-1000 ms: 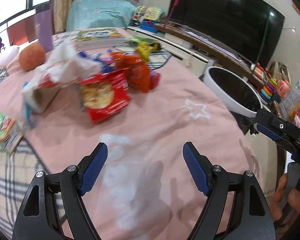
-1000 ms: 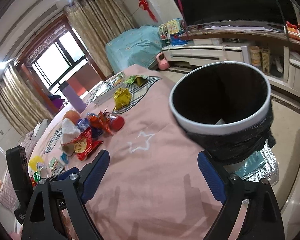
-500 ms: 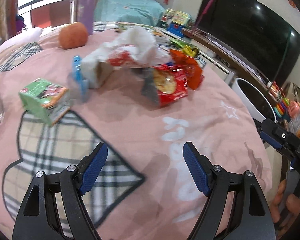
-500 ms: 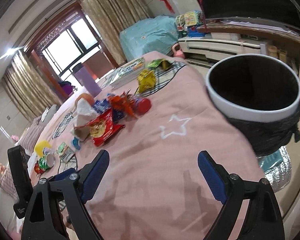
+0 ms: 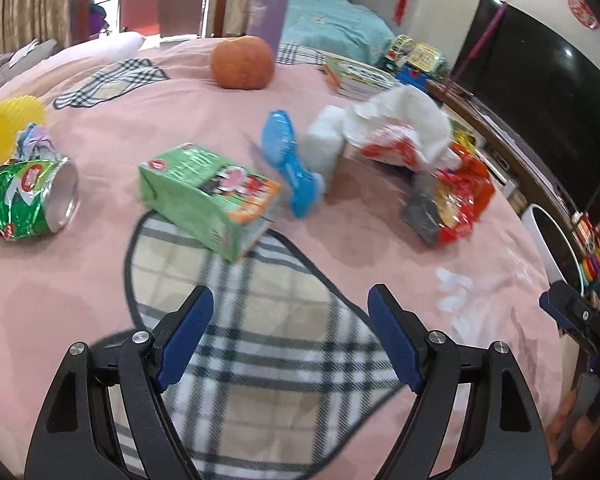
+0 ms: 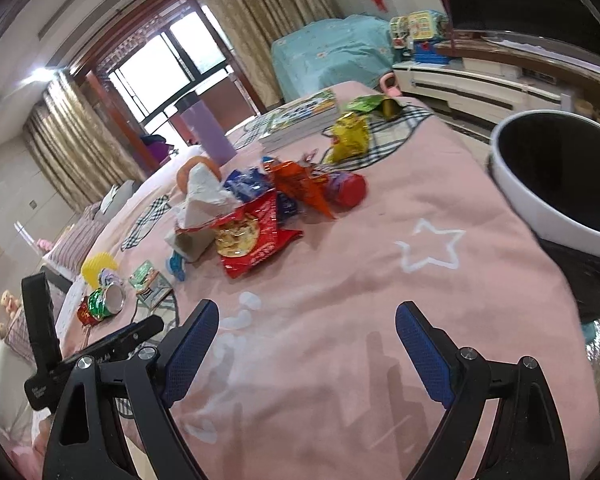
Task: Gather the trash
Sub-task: 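Move both open tools back over the bed toward the trash, then grasp the green milk carton with the left tool while the right tool grasps the red chip bag, then carry the green carton and red chip bag over the black trash bin, then open both tools to drop the green carton and chip bag into the bin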
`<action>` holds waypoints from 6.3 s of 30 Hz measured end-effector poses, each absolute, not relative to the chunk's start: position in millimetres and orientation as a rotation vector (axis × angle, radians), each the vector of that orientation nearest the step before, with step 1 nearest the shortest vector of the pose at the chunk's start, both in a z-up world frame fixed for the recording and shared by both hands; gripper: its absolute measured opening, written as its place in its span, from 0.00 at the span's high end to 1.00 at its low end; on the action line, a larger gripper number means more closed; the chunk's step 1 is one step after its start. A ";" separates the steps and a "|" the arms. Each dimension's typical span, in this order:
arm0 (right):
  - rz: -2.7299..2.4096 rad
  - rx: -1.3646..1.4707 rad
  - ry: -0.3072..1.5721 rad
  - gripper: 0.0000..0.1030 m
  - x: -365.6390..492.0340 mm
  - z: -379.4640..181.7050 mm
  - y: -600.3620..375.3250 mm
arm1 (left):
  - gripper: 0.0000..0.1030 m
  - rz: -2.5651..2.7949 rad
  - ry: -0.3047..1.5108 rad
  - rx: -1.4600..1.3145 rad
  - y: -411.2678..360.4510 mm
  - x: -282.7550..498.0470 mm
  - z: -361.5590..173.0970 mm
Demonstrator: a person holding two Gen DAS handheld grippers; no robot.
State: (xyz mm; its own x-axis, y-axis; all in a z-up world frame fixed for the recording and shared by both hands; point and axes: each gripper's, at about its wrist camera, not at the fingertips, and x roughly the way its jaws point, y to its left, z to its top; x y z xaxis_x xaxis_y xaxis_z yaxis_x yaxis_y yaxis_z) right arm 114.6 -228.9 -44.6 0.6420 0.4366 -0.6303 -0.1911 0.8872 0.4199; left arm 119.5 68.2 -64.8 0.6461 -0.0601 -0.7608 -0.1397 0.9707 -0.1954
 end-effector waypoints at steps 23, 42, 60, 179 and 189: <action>0.484 0.231 0.891 0.11 187.7 -59.1 -160.6 | 0.11 0.140 0.909 -0.385 110.0 182.2 -67.0; 0.420 0.160 0.916 0.88 195.3 -71.7 -150.7 | 0.50 0.106 0.860 -0.217 94.3 169.1 -65.3; 0.436 0.210 0.900 0.96 146.0 -60.6 -187.3 | 0.51 -0.141 0.832 -0.157 27.8 127.7 -47.1; -0.053 0.434 0.768 0.82 156.0 -32.7 -460.1 | 0.47 -0.663 0.833 0.142 -295.2 215.0 -18.9; -0.043 0.445 0.730 0.50 142.8 -24.0 -455.3 | 0.34 -0.605 0.820 0.100 -259.7 199.5 -18.8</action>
